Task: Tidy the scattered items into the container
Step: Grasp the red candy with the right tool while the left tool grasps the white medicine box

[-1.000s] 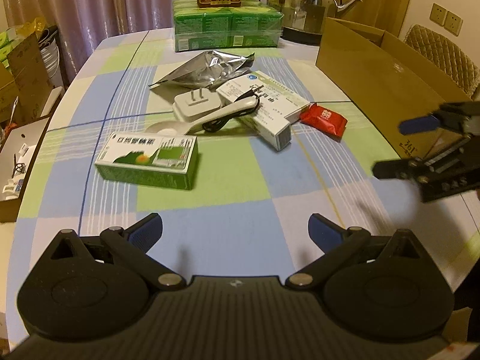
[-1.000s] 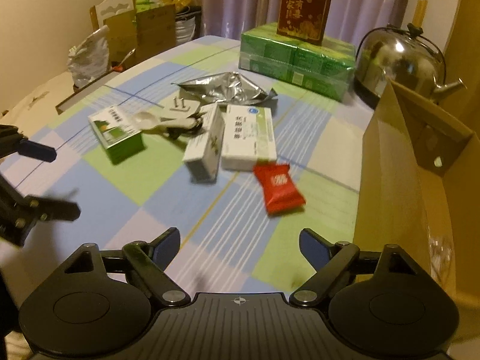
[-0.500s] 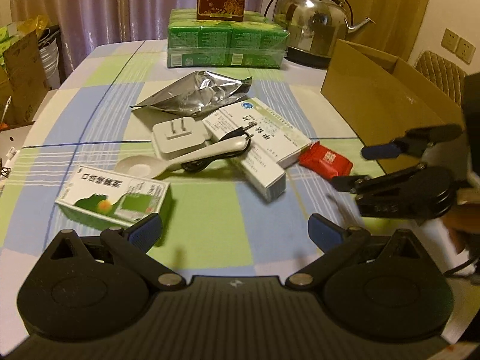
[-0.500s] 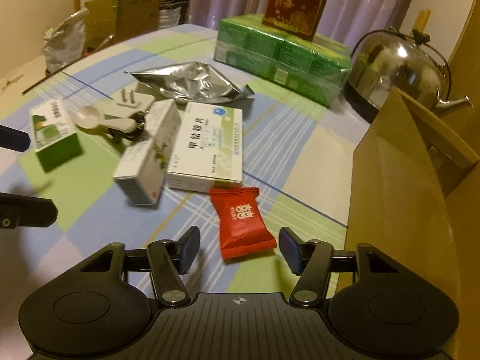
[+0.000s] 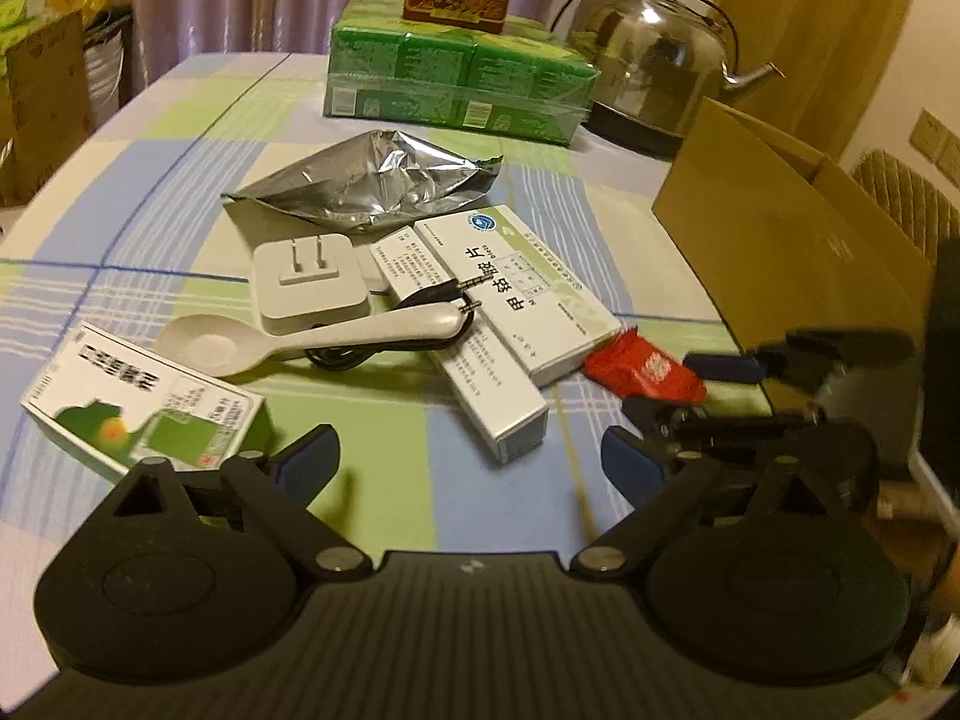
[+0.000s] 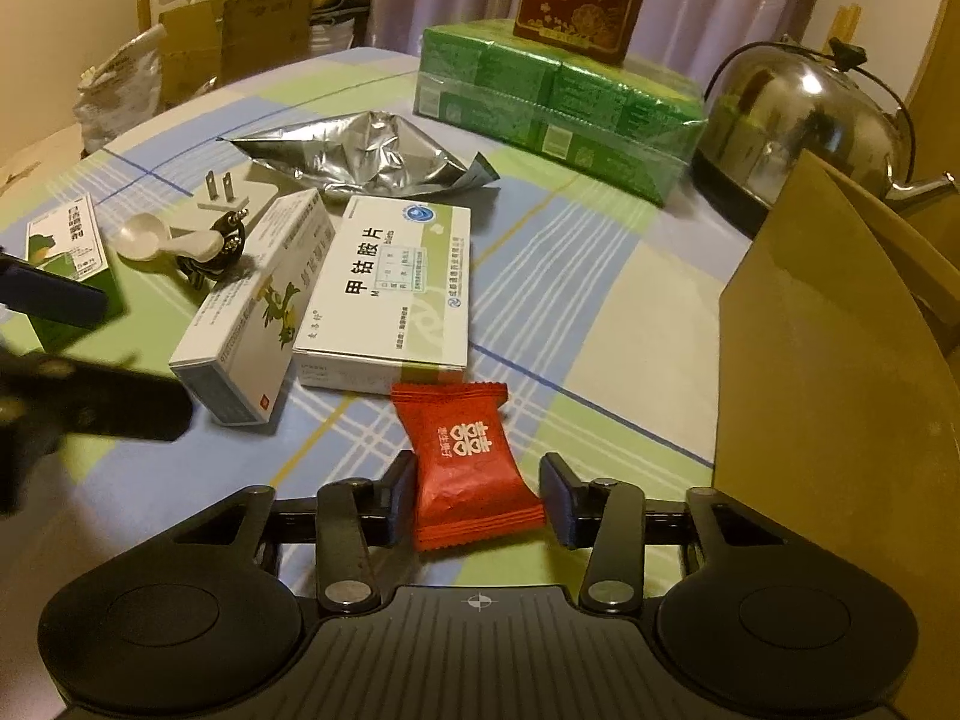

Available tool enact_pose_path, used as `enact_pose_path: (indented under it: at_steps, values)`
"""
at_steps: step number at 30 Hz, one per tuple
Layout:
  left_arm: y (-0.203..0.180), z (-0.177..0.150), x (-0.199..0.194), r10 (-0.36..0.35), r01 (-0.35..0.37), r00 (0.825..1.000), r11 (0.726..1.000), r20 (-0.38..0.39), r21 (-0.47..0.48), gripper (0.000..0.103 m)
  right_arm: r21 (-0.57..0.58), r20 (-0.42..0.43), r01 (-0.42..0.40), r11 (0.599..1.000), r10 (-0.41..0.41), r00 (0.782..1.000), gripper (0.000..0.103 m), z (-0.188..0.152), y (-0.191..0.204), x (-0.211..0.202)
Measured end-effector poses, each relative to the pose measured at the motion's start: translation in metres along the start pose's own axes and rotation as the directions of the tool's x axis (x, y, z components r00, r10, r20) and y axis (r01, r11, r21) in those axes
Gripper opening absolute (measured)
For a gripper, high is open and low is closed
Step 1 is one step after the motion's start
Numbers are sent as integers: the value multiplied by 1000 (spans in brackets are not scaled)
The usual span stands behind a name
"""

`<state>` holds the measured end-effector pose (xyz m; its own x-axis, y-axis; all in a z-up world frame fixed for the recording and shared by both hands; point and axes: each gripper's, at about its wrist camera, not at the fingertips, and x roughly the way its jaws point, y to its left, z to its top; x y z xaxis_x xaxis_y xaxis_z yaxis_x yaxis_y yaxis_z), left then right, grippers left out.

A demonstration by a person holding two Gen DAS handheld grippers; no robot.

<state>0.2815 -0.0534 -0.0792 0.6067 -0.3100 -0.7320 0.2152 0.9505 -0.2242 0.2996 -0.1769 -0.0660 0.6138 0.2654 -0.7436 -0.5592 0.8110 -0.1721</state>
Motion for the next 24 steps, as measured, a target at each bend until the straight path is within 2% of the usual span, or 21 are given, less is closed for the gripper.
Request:
enact_pose_path:
  at_steps: [3, 6, 8, 9, 12, 14, 19, 24]
  values:
    - [-3, 3, 10, 0, 0, 1000, 1000, -2, -26, 85, 20, 4, -6, 1000, 6, 1000, 40, -5, 2, -6]
    - [-4, 6, 20, 17, -18, 1000, 998, -12, -65, 72, 35, 8, -6, 999, 6, 1000, 40, -9, 5, -13]
    - [-2, 8, 27, 23, -24, 1000, 995, -17, -97, 58, 45, 7, -11, 999, 11, 1000, 40, -11, 6, -17]
    - [-2, 8, 29, 29, -31, 999, 994, -21, -101, 54, 48, 6, -14, 999, 14, 1000, 40, -13, 8, -19]
    - [-4, 8, 34, 32, -35, 999, 994, -33, -102, 40, 40, 1, -18, 999, 18, 1000, 40, -19, 13, -25]
    - [-7, 6, 31, 44, -48, 998, 995, -39, -88, 26, 47, -6, -20, 999, 20, 1000, 39, -24, 16, -31]
    - [-14, -11, 9, 56, -57, 996, 998, -70, -13, 24, 75, -26, -33, 997, 35, 999, 39, -44, 23, -53]
    - [-25, -44, -27, 54, -43, 992, 994, -112, 101, 21, 93, -45, -40, 995, 44, 998, 39, -73, 35, -86]
